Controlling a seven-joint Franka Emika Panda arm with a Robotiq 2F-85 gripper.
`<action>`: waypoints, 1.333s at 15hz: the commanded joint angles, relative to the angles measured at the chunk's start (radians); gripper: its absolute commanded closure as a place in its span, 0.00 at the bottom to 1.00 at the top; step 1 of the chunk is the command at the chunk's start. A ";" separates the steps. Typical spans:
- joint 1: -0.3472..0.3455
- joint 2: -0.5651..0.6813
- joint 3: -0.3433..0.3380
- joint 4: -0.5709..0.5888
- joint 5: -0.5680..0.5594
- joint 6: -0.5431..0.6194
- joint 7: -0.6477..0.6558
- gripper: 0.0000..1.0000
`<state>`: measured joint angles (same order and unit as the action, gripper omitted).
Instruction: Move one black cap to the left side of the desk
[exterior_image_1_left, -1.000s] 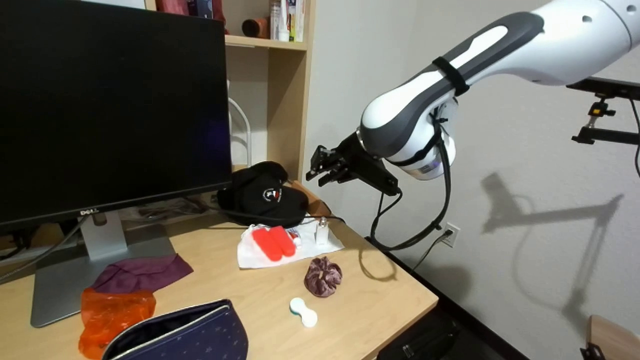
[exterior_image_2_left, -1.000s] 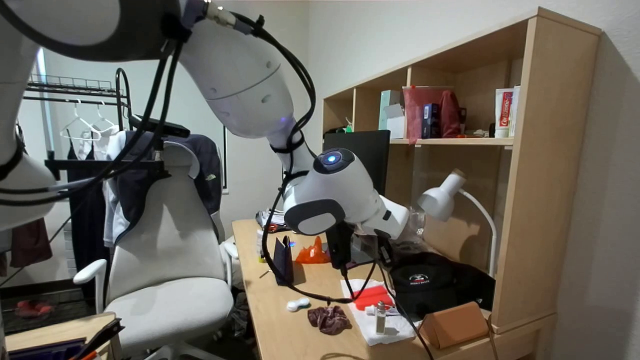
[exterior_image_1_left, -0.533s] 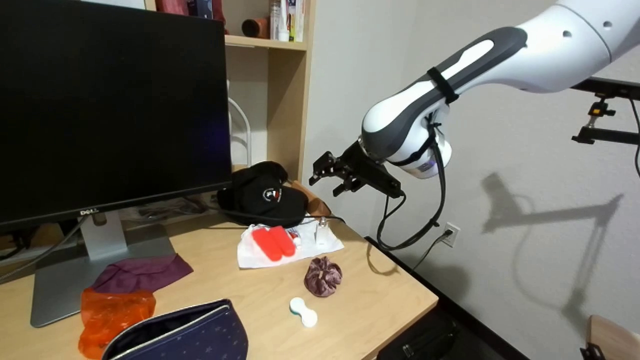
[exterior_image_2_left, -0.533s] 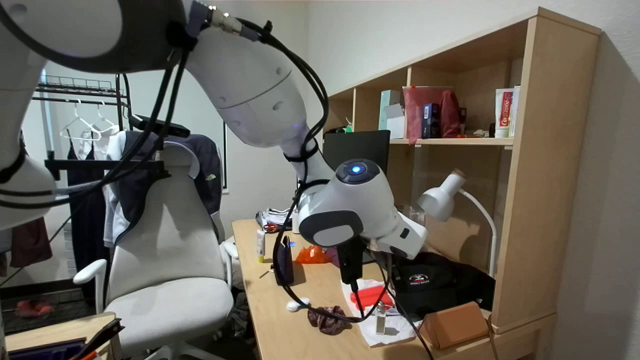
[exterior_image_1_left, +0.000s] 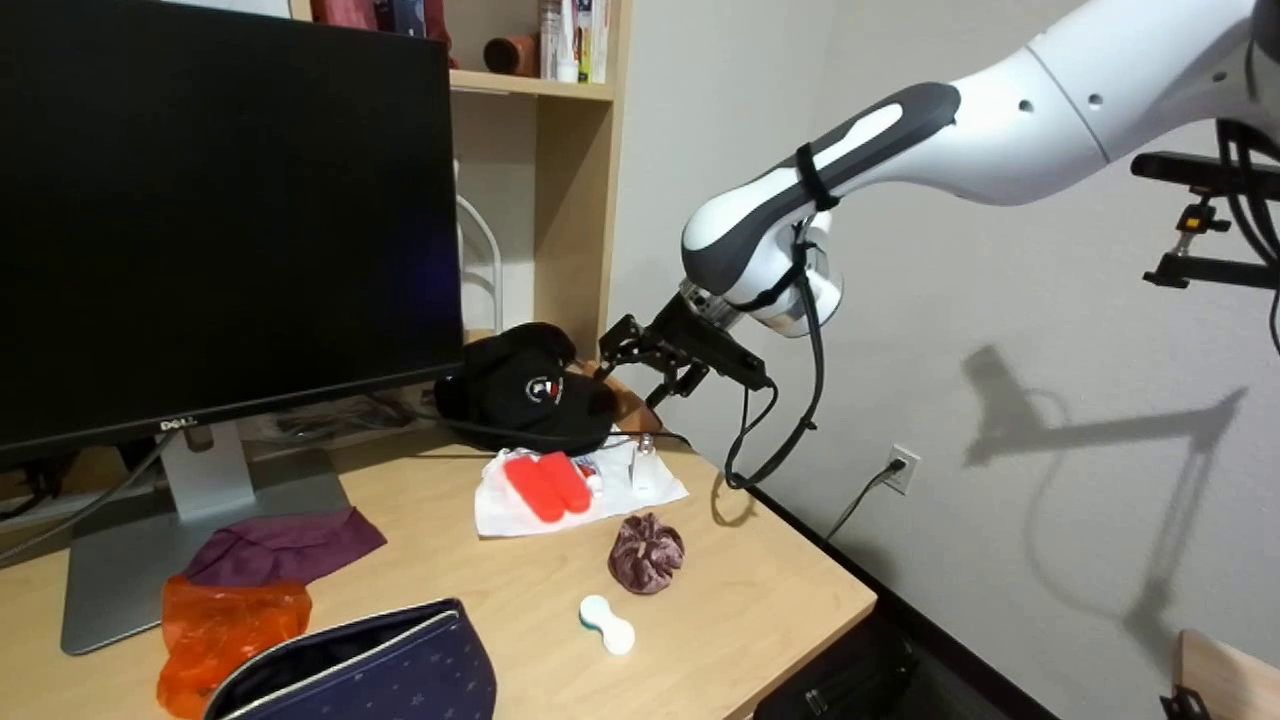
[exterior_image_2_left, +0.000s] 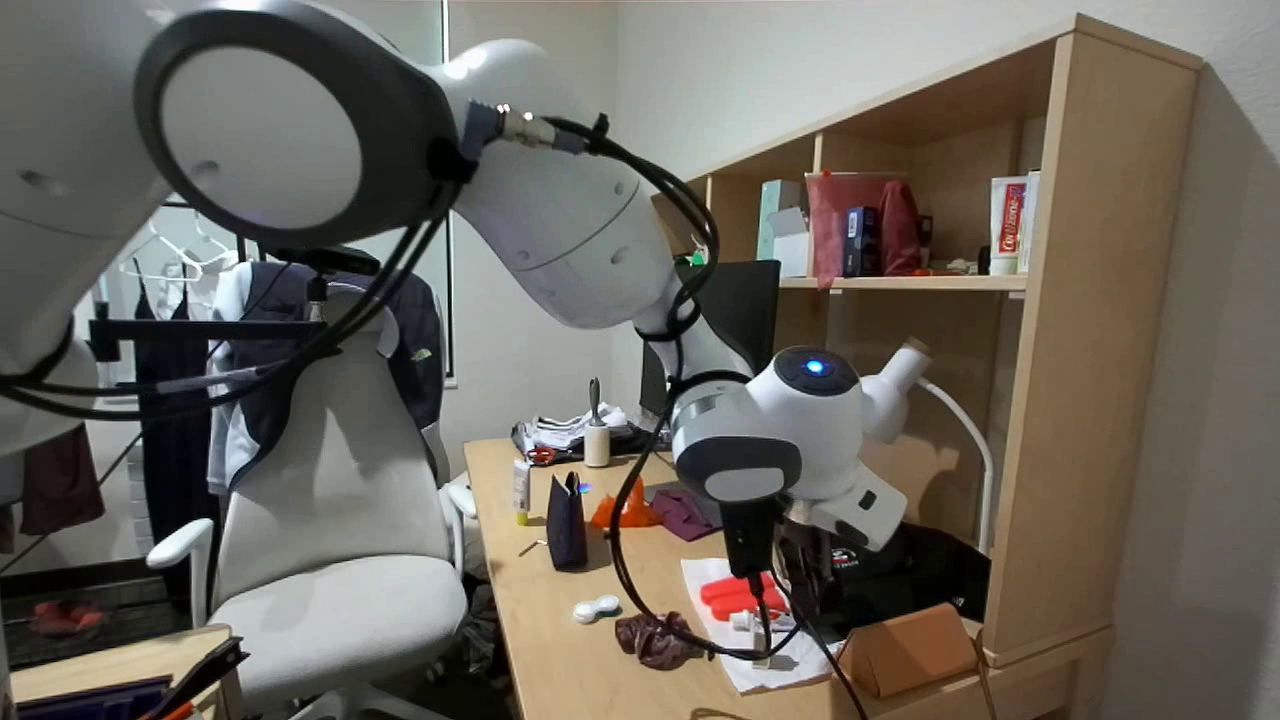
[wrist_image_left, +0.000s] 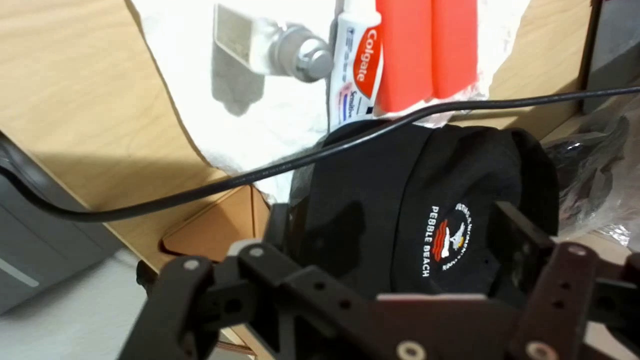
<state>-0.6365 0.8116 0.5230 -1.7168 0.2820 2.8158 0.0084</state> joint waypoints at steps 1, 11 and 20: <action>0.133 0.073 -0.131 0.177 0.076 -0.117 0.002 0.00; 0.276 0.264 -0.264 0.457 0.190 -0.230 -0.001 0.00; 0.278 0.273 -0.254 0.469 0.194 -0.195 -0.023 0.72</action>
<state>-0.3646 1.0784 0.2695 -1.2680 0.4455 2.6184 0.0092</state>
